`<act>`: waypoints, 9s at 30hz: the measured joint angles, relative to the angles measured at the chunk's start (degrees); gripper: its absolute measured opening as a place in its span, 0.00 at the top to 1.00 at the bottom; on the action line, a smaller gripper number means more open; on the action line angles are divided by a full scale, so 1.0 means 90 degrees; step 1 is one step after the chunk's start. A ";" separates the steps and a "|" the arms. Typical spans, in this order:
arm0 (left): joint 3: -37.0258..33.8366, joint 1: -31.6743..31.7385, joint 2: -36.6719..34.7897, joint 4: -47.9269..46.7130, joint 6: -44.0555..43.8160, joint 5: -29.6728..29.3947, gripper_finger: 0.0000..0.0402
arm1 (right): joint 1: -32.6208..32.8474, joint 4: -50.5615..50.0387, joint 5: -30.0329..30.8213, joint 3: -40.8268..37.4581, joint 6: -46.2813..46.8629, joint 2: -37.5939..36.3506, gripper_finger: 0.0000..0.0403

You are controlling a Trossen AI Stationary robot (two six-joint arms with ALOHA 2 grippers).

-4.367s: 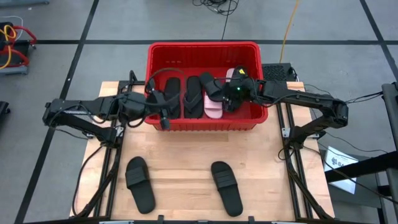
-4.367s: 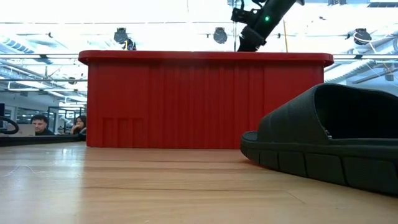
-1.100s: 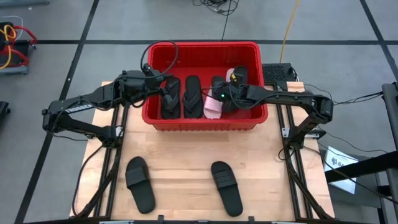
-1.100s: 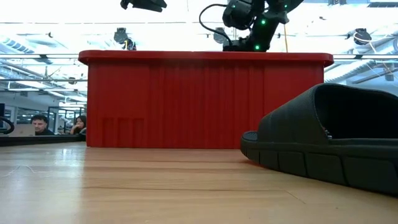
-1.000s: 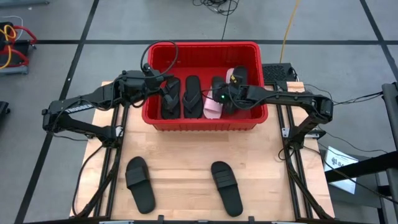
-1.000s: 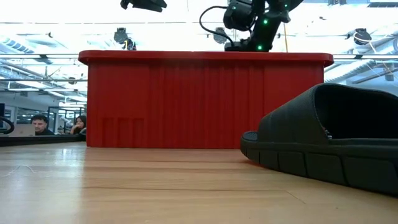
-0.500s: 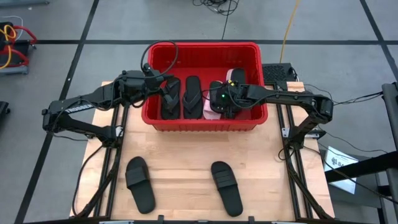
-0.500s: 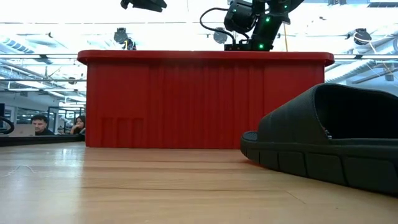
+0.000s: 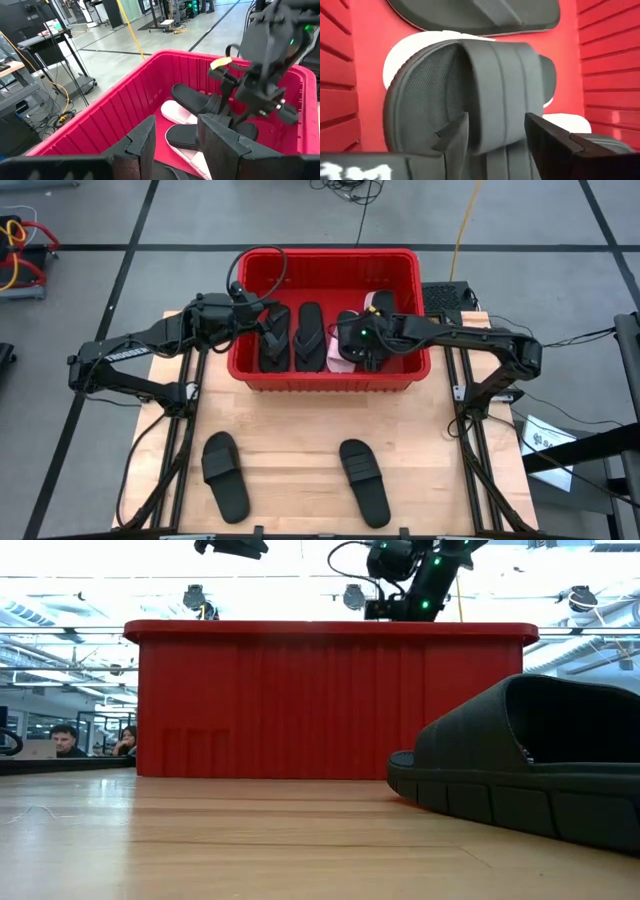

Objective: Pick and place slides into bin
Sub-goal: Put the black slide into the red bin

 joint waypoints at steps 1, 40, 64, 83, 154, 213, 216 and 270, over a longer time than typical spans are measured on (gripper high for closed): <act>0.0000 0.0000 0.0000 0.0000 0.0000 0.0000 0.63 | 0.0002 -0.0003 -0.0004 0.0000 -0.0029 -0.0072 0.53; 0.5400 0.1102 0.5921 -0.3333 0.1646 0.3148 0.63 | -0.0092 -0.0064 0.0017 -0.0002 0.0460 -0.3211 0.58; 0.4321 0.0683 0.6365 -0.2401 0.4043 0.3931 0.63 | -0.0095 -0.0248 0.0021 -0.0002 0.0460 -0.3189 0.59; 0.3230 0.0893 0.6356 -0.1746 0.3962 0.3481 0.63 | -0.0095 -0.0238 0.0024 -0.0002 0.0479 -0.3189 0.59; 0.7001 0.0286 0.6260 -0.6621 0.1496 0.1182 0.63 | -0.0080 -0.0371 -0.0198 -0.0002 -0.0128 -0.3220 0.59; -0.0216 -0.8051 0.3215 -0.5131 -0.8880 0.1285 0.63 | 0.3101 -0.0877 -0.2143 0.0000 0.1244 -0.3225 0.59; -0.0476 -0.8051 0.3215 -0.5158 -0.8799 0.1282 0.63 | 0.3101 -0.0877 -0.2137 0.0000 0.1244 -0.3225 0.59; -0.1549 -0.7257 0.3221 -0.6716 -0.9036 0.0820 0.89 | 0.3075 -0.0862 -0.2084 0.0000 0.1123 -0.3225 0.59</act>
